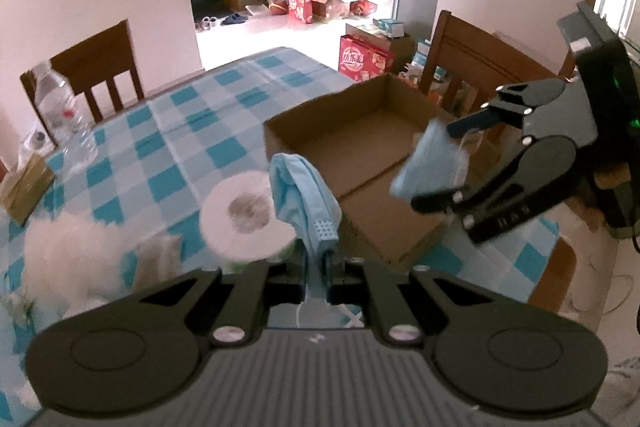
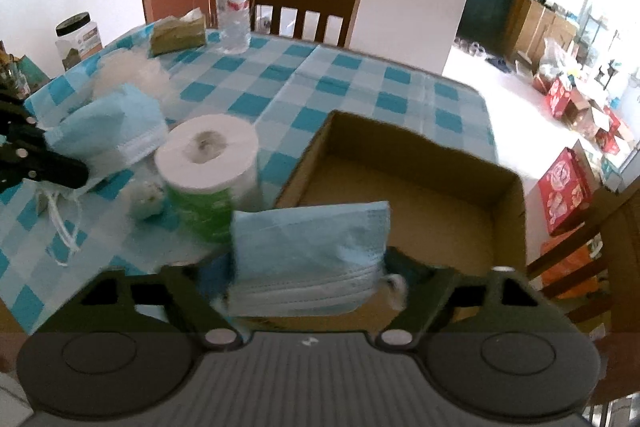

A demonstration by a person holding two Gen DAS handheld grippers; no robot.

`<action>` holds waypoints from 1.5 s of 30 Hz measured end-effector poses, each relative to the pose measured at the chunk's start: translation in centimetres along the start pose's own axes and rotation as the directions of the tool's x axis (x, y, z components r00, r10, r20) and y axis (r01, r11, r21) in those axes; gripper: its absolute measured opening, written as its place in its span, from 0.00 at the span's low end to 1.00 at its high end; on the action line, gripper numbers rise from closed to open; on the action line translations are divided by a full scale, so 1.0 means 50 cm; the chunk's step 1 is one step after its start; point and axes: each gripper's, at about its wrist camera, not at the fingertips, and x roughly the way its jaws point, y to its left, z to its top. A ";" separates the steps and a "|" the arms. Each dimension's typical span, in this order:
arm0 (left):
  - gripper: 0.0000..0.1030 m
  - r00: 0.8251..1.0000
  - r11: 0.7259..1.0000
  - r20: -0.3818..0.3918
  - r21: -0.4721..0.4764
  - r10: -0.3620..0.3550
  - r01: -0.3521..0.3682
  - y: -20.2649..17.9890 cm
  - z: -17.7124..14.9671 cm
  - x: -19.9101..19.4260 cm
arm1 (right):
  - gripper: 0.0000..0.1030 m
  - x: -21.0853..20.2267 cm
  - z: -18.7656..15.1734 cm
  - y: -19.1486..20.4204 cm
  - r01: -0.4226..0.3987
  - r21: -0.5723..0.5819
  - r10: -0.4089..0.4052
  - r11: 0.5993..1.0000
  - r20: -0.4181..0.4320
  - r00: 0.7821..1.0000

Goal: Organize soft objects
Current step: 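Carry both masks to the cardboard box and open both tools, then withdraw both tools from the box back over the table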

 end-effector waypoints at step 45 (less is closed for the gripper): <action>0.97 0.978 0.982 0.111 -0.083 0.177 -0.169 -0.034 0.064 0.087 | 1.00 0.024 -0.045 0.013 -0.013 0.052 0.012 0.999 0.004 1.000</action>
